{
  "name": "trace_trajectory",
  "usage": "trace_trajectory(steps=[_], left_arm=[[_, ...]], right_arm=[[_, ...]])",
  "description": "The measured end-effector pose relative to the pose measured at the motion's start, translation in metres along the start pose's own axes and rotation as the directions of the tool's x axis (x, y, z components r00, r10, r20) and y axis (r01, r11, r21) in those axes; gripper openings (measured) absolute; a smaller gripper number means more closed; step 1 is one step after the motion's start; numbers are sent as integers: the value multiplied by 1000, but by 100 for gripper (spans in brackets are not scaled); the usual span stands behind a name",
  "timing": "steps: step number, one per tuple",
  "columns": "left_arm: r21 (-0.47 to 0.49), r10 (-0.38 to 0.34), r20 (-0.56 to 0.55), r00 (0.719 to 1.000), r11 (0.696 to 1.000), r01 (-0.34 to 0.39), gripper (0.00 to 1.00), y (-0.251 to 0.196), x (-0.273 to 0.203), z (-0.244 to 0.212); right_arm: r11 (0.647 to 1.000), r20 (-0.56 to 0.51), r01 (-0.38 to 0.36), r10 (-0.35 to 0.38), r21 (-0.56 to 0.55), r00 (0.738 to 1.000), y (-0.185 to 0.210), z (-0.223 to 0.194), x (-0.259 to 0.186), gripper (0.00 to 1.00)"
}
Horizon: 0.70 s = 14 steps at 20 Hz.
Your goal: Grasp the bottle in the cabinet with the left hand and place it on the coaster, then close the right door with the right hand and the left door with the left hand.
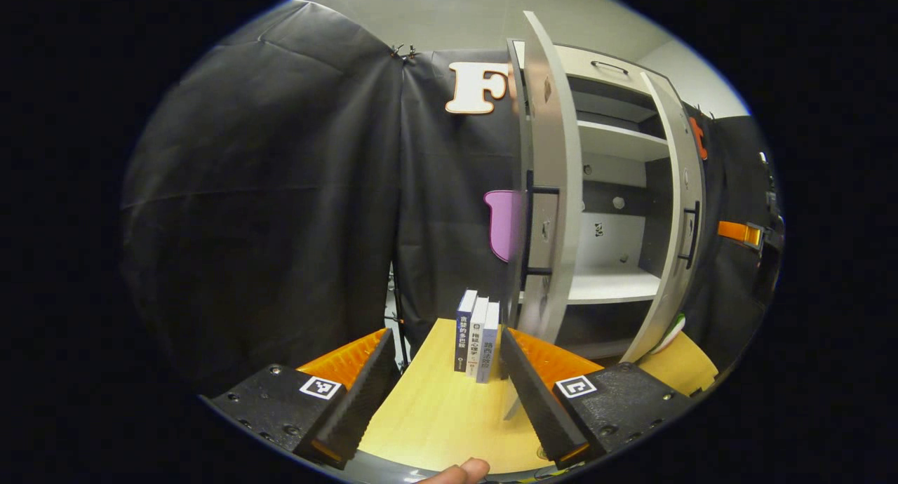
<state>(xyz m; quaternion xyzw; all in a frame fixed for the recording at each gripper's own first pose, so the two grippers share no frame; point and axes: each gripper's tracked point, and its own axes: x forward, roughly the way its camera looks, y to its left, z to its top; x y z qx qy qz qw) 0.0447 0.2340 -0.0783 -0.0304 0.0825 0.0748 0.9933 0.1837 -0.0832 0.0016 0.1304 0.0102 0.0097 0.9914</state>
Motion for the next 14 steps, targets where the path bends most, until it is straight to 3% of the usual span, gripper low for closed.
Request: trace_trajectory(steps=[1,5,10,13,14], left_arm=[[3,-1,2,1000,1000,1,95,3,7,2],[24,-7,9,1000,1000,7,96,13,34,12],[53,-23,14,1000,998,22,95,14,62,30],[81,-30,36,999,996,27,95,7,74,42],[80,-48,40,998,996,44,94,-1,78,45]], right_arm=[[1000,3,-9,9,-9,1000,3,0,-3,100],[999,8,-53,54,-9,999,16,0,-17,92],[997,35,-67,68,-32,997,19,6,-40,100],[997,39,-74,75,-30,996,20,7,-56,92],[996,47,-77,78,-36,996,21,10,-64,96]])
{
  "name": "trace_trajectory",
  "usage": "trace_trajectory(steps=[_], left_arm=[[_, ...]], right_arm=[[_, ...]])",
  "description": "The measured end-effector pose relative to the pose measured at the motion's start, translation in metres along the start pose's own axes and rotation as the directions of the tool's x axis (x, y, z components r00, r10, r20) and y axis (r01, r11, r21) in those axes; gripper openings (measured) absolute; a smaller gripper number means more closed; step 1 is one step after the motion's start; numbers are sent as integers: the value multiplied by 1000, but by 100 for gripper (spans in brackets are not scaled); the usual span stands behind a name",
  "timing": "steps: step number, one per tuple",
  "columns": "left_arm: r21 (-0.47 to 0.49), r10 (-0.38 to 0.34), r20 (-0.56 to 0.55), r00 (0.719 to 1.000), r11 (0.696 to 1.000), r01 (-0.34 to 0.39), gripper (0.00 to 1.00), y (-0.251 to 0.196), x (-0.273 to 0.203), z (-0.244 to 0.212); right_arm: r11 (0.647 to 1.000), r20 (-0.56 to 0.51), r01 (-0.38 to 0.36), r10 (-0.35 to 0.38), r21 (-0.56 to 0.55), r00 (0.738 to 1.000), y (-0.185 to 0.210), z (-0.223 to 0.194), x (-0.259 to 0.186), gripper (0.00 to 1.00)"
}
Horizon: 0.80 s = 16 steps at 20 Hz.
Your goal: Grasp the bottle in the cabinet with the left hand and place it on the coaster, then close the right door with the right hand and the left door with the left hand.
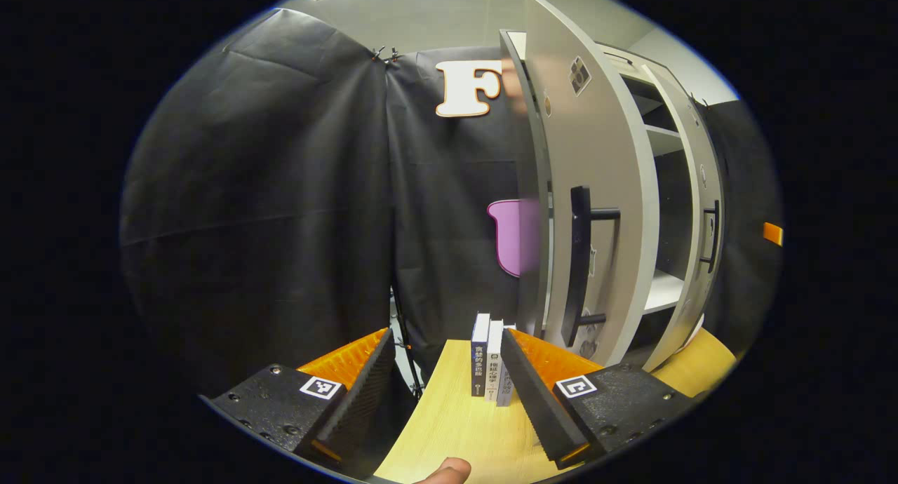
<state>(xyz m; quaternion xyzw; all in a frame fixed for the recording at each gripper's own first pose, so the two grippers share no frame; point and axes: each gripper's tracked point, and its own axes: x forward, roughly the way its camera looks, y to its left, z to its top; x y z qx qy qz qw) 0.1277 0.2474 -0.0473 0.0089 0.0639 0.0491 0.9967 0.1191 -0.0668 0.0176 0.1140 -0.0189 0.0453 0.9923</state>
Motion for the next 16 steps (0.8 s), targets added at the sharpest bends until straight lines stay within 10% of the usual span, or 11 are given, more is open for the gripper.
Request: trace_trajectory(steps=[3,7,16], left_arm=[[0,-98,22,995,995,98,95,-38,8,11],[115,-59,51,997,992,53,89,-42,8,19],[-34,-95,-17,995,995,94,89,-56,3,13]], right_arm=[[999,12,17,-17,-37,1000,-8,-1,-17,96],[999,35,34,-33,-29,999,-16,-8,-46,93],[999,33,24,-23,-33,999,-19,-18,-75,92]])
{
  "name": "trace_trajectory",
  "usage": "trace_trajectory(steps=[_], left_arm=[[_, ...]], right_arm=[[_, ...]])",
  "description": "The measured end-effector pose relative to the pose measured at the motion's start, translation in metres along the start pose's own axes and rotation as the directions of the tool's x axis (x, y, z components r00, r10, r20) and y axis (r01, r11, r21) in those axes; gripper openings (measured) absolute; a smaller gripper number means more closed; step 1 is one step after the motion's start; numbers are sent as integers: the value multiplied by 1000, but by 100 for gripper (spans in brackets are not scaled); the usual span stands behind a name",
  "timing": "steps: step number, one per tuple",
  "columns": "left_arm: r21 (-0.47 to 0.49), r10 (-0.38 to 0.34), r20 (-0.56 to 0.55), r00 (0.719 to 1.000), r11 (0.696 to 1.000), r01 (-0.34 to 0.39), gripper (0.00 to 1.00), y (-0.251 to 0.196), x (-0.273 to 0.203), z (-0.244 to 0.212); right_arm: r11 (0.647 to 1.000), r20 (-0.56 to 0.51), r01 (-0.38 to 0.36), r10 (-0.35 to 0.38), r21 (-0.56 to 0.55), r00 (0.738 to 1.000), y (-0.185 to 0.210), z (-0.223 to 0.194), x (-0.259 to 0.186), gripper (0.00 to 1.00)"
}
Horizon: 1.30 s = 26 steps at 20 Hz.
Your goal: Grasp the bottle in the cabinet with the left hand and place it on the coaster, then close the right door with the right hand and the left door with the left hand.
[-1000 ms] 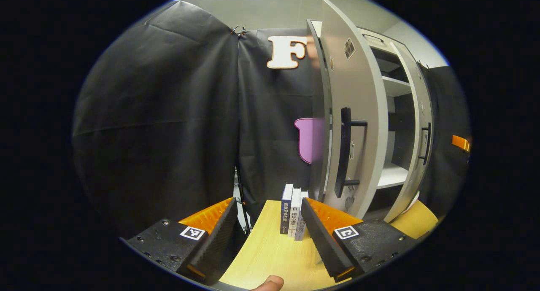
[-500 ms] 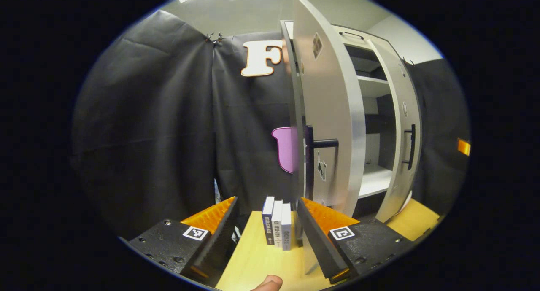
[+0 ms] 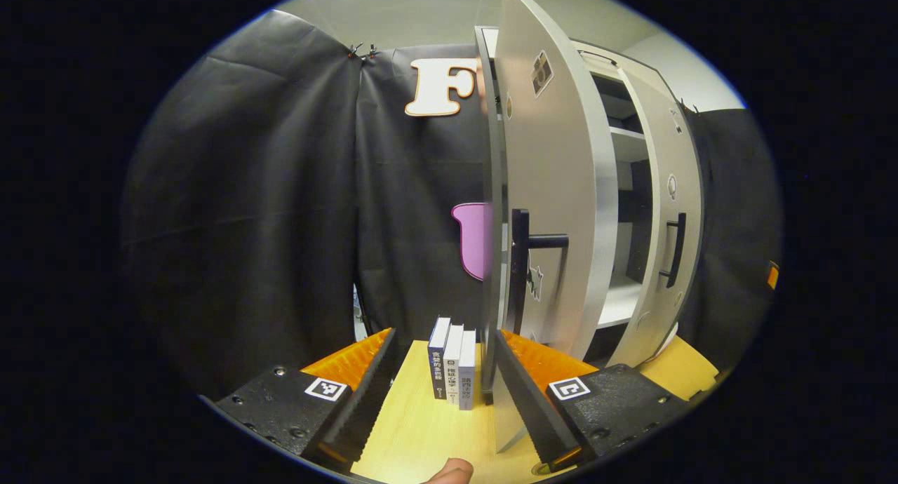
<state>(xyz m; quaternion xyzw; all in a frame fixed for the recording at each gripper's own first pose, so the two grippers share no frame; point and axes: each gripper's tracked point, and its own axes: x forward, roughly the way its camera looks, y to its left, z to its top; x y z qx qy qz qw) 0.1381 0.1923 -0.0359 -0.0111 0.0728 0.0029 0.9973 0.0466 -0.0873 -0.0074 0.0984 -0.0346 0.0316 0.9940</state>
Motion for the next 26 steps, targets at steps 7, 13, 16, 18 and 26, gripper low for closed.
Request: trace_trajectory(steps=[7,13,16,18,26], left_arm=[[-5,-79,13,997,997,80,89,-37,-2,-1],[-35,-77,17,997,996,77,89,-39,0,0],[-34,-88,15,996,995,88,90,-42,1,1],[-16,-92,15,996,996,92,90,-46,2,1],[-23,-108,19,994,994,108,90,-61,2,1]], right_arm=[[1000,-24,-1,0,-11,1000,2,0,7,92],[1000,-44,5,-6,-16,999,-1,-1,10,92],[1000,-48,3,-4,-13,999,-1,-2,11,92],[1000,-47,3,-4,-13,999,1,-1,11,92],[1000,-49,24,-25,-15,998,1,-3,4,96]])
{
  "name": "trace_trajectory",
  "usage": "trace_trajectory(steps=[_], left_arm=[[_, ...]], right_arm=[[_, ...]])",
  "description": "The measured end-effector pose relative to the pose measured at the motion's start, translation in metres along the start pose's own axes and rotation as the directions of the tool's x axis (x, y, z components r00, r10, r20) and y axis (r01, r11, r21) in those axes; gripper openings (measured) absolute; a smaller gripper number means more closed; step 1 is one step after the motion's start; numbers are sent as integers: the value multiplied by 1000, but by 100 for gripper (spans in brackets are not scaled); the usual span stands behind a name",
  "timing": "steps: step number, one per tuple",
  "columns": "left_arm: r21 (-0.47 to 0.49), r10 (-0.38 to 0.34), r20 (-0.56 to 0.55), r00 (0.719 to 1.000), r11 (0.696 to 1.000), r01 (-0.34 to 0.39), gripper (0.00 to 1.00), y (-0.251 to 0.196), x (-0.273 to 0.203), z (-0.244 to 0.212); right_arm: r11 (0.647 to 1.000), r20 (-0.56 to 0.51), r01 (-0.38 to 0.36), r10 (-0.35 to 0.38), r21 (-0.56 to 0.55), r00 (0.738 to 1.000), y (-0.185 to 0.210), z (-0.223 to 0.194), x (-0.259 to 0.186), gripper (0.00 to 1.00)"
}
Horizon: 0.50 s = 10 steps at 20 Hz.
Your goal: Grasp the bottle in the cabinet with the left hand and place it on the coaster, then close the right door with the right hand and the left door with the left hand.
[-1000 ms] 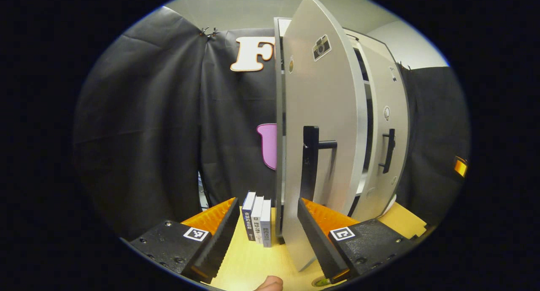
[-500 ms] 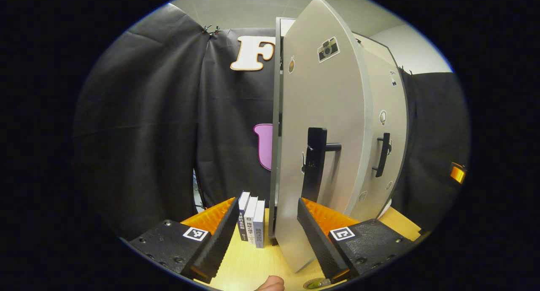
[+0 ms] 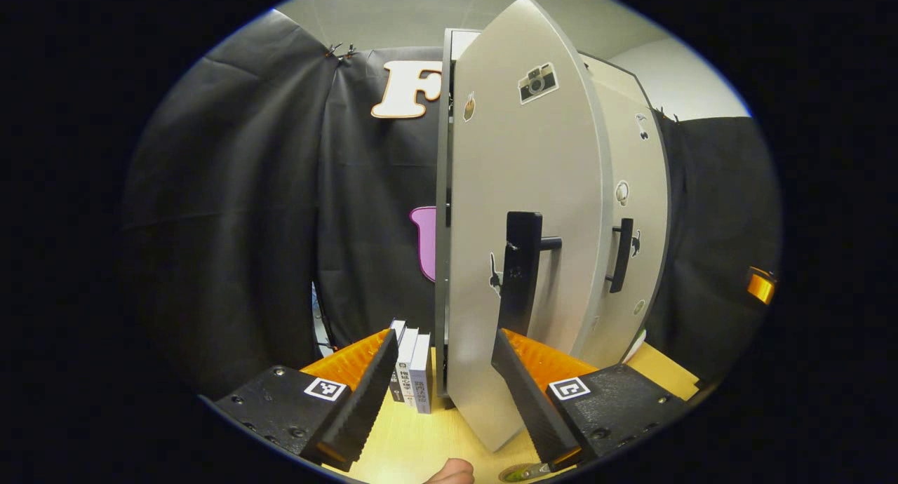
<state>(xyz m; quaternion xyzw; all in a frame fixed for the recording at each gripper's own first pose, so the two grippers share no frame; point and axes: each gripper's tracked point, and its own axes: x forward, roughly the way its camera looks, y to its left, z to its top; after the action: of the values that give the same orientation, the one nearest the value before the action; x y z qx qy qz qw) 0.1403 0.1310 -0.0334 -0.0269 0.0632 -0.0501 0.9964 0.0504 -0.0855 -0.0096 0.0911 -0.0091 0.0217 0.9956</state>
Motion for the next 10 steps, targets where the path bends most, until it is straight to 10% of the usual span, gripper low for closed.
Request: trace_trajectory(steps=[10], left_arm=[[63,-13,26,1000,998,12,90,-32,9,5]], right_arm=[[999,21,43,-44,13,999,0,16,-14,92]])
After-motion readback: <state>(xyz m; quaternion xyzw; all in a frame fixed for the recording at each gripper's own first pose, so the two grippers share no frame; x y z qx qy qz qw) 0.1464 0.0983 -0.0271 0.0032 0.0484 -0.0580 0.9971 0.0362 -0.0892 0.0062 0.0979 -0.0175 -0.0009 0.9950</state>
